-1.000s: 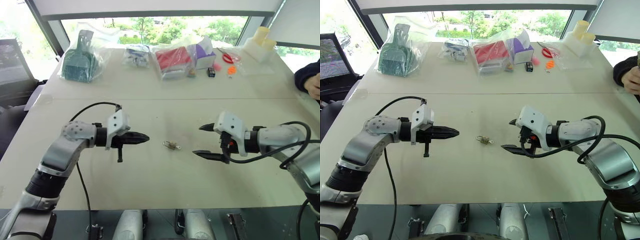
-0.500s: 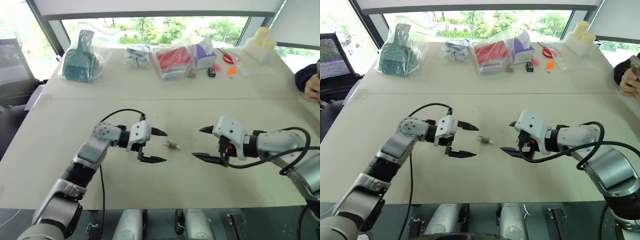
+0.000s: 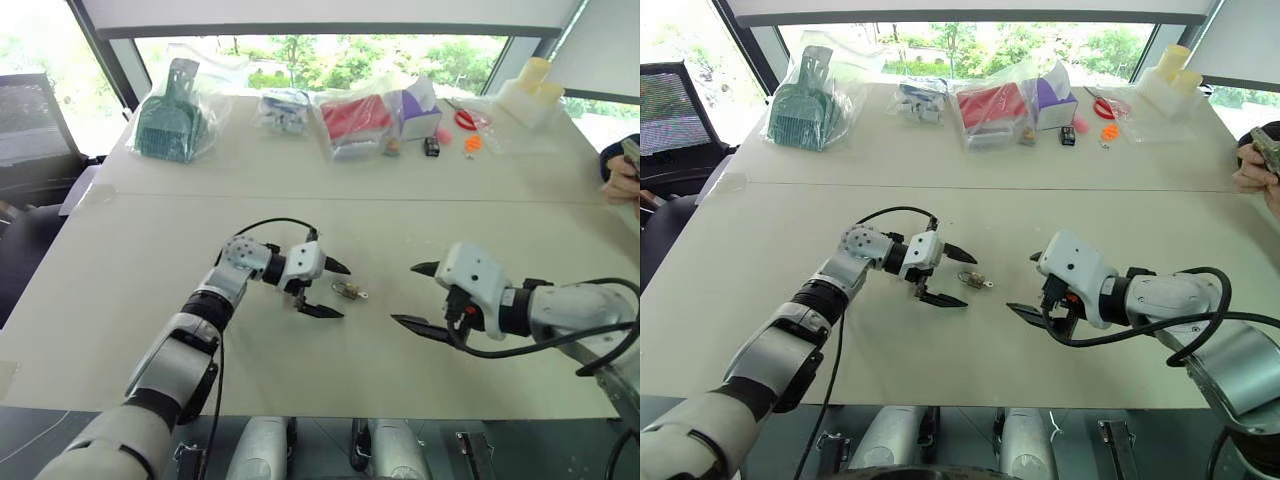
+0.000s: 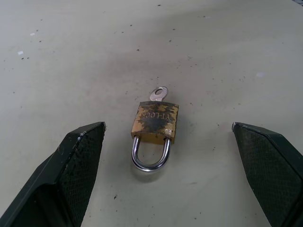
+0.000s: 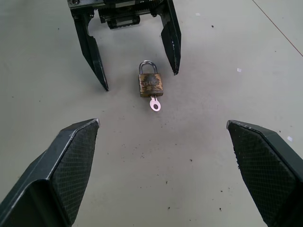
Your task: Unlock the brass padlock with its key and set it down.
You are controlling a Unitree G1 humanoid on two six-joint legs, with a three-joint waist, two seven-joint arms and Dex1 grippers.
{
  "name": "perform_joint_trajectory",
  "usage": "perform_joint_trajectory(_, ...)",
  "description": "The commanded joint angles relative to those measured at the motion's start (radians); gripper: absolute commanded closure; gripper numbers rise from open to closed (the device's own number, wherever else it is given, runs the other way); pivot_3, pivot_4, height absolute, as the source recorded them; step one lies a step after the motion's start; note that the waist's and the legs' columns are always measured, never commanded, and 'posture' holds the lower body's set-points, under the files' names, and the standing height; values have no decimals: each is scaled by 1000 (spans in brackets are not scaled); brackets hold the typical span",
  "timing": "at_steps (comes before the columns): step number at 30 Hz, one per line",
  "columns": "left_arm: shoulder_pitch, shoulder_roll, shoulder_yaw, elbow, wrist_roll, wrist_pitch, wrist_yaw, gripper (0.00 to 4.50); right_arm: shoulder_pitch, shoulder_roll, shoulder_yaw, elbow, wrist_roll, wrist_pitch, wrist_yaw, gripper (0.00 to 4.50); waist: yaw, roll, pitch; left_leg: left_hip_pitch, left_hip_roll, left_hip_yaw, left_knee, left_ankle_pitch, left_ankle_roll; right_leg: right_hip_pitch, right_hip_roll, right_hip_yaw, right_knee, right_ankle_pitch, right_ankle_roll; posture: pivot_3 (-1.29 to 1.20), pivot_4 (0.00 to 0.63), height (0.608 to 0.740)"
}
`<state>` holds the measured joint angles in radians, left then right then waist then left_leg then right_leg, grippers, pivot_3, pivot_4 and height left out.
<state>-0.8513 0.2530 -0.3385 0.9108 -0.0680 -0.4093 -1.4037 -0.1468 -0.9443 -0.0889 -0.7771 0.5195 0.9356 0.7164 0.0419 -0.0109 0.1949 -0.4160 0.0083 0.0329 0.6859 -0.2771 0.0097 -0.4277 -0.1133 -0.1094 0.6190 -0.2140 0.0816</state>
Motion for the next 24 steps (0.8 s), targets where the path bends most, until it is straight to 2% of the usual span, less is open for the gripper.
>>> perform_joint_trajectory(1, -18, -23, 7, 55, 28, -38, 5, 819, -1, -7, -35, -41, 15, 8, -12, 0, 0, 0, 0, 0, 0, 0, 0, 0, 0, 0, 0, 0, 0, 0, 0, 0, 150, 740)
perform_joint_trajectory(8, -32, -47, 24, 117, 52, -55, 37, 3742, -11, -14, -27, -38, 17, 12, -14, 0, 0, 0, -1, 0, 0, -1, 2, 0, 0, 1, 0, 0, 0, 1, 0, 0, 150, 740)
perform_joint_trajectory(14, -12, 8, 53, 50, 27, -11, 23, 3745, -71, 2, 37, -10, -31, -39, -31, 0, -4, -1, -1, 1, 0, -1, 2, 0, 0, 1, 0, 0, 0, 1, 0, 0, 150, 740)
perform_joint_trajectory(20, 96, 154, 136, -321, -100, 208, -23, 3745, -217, 114, 233, 108, -208, -185, -110, 0, -35, 0, -1, 1, 3, 0, 1, 0, 0, -1, 3, 0, 1, 2, -1, 0, 150, 740)
perform_joint_trajectory(24, 152, 233, 188, -558, -167, 389, 9, 3745, -282, 174, 348, 200, -350, -337, -118, 0, -25, 0, -1, 0, 2, -1, 0, 0, 0, -1, 3, 1, 4, 2, -1, 0, 150, 740)
